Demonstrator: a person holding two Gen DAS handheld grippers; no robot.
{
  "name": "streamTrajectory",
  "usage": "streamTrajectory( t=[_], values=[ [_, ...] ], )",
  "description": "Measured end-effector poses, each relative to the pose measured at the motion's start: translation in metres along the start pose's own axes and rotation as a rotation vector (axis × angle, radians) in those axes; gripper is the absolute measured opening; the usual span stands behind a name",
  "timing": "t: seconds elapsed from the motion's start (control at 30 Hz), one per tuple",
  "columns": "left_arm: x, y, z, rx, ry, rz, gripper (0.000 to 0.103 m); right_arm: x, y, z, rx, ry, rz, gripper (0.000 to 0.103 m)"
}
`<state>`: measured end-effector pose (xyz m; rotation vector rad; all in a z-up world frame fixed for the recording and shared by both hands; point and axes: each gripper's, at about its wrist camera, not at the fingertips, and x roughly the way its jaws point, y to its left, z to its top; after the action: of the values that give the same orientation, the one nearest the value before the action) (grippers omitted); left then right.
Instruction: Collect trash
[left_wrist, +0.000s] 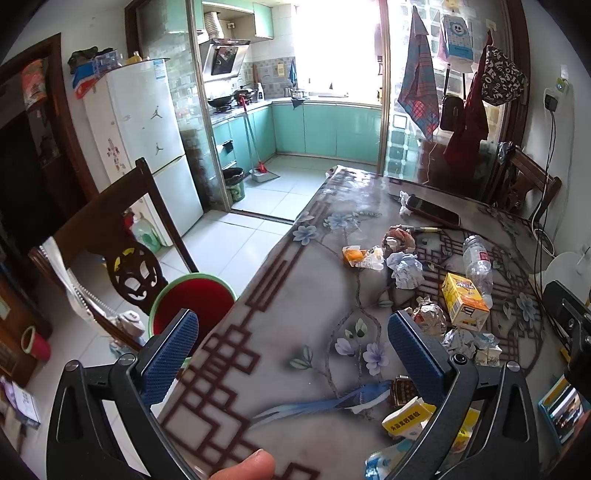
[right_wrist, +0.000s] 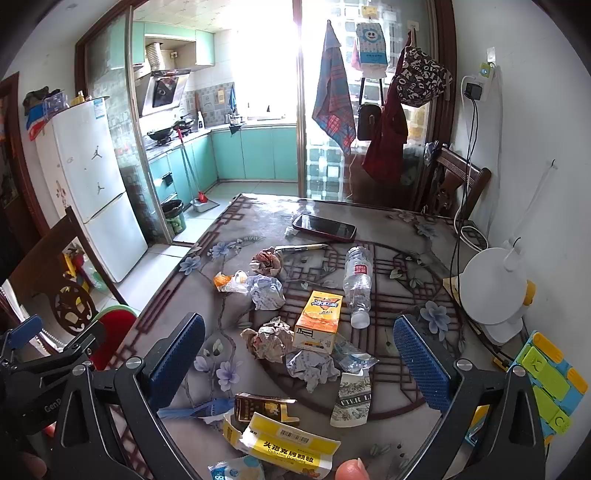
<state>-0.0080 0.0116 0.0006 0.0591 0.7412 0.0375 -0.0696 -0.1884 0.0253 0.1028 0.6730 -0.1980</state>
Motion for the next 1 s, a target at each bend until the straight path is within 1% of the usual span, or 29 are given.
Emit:
streamTrajectory(
  t=[0.4,0.7,1.0],
  values=[
    [0.003,0.002,0.002,-0.003,-0.001,0.006,0.103,0.005,0.0,0.001,0.001,0.002,0.002,0.103],
    [0.007,0.001,0.003,0.002,-0.001,0.025,0.103,0.008,0.0,0.002,0.002,0.004,0.002,0.103],
    [0.008,0.001,0.003,0.002,0.002,0.025,0.103,0.013,-0.004,0.005,0.006,0.008,0.001,0.103]
  ],
)
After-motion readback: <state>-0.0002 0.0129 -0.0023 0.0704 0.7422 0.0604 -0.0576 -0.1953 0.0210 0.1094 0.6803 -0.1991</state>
